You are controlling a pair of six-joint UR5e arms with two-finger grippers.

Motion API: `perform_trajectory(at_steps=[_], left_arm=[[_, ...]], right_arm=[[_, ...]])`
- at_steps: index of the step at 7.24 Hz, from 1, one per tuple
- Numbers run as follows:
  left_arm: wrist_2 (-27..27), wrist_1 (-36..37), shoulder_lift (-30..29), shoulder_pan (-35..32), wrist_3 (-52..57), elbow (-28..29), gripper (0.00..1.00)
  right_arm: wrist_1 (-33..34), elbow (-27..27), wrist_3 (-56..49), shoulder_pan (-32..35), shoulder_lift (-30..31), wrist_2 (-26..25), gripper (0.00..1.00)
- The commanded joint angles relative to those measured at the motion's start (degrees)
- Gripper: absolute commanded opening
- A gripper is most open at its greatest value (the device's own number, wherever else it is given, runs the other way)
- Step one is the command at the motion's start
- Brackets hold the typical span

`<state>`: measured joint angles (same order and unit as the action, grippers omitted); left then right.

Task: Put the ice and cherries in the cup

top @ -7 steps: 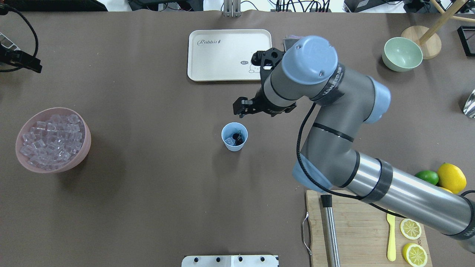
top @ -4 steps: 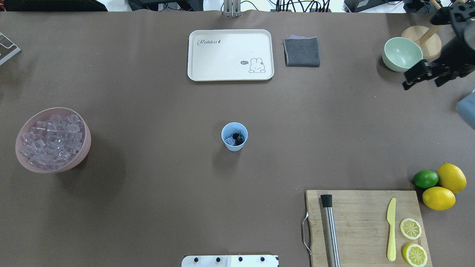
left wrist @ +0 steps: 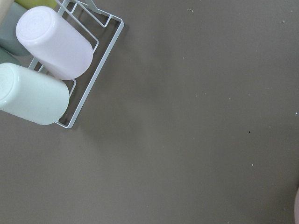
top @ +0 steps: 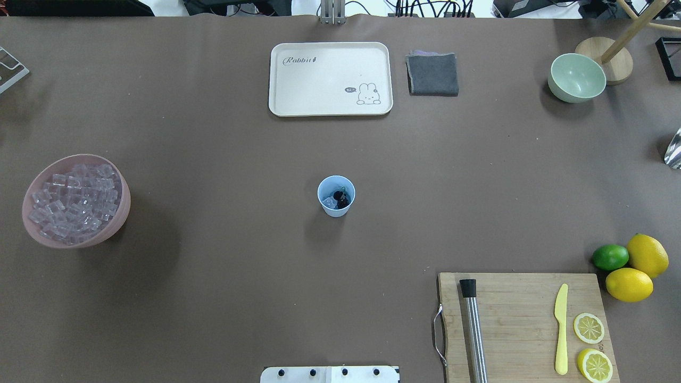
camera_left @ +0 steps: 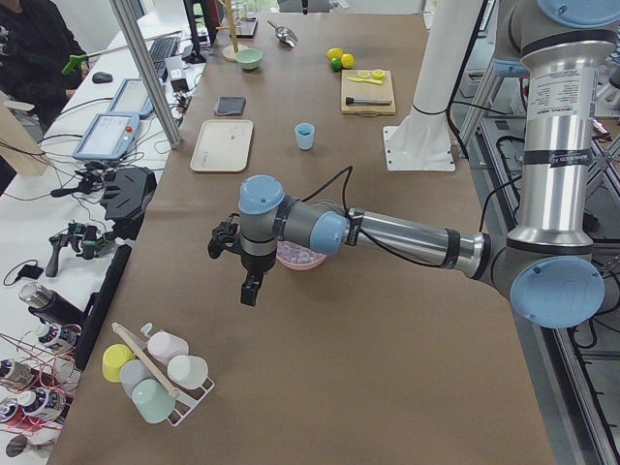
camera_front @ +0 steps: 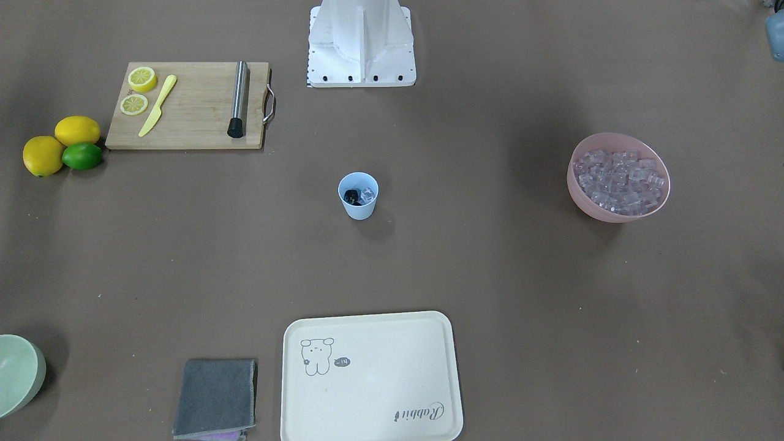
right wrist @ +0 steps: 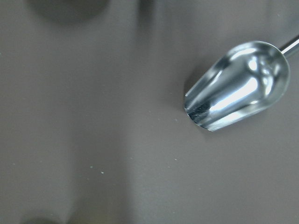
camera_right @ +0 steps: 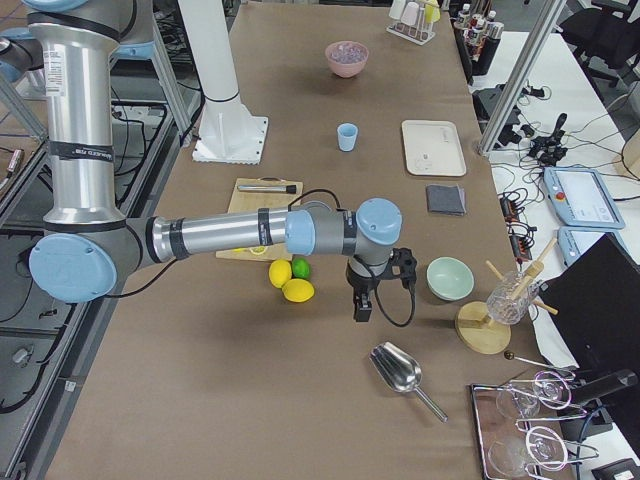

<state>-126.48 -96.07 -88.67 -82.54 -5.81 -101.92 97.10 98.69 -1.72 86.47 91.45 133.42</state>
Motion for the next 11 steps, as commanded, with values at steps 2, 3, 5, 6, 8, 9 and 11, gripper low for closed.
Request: perform_trajectory(at_steps=[2,3,5,6,8,9,11], left_arm=[[-0.9,0.0,2.4,-1.0,0.0,0.3,0.98],[-3.0,0.0,3.1,-2.7,0.1,0.3,0.98],[-4.6,-0.1,4.2,-4.8,0.1,0.1,0.98],[-4.6,-0.1,4.1,-4.8,0.1,0.5,0.98],[-4.3,-0.1,3.9,-4.7,0.1,0.5,0.98],[-4.3,-0.1,3.8,-4.8,0.1,0.5,0.98],[-4.2,-0.1,3.8,-4.8,0.0,0.5,0.98]], right_arm=[[-0.1,-2.3,-2.2,3.6,2.0,-0.1,1.00],[-0.2,-2.9,-2.2,3.6,2.2,-0.2,1.00],[-0.1,-3.3,-2.2,3.8,2.2,-0.2,1.00],[-0.1,-3.2,-2.2,4.6,2.3,0.1,1.00],[-0.1,-2.8,-2.1,4.8,2.4,0.1,1.00],[-0.1,-3.0,-2.1,4.8,2.4,0.1,1.00],[-0.1,-2.5,-2.1,5.1,2.9,0.2,1.00]])
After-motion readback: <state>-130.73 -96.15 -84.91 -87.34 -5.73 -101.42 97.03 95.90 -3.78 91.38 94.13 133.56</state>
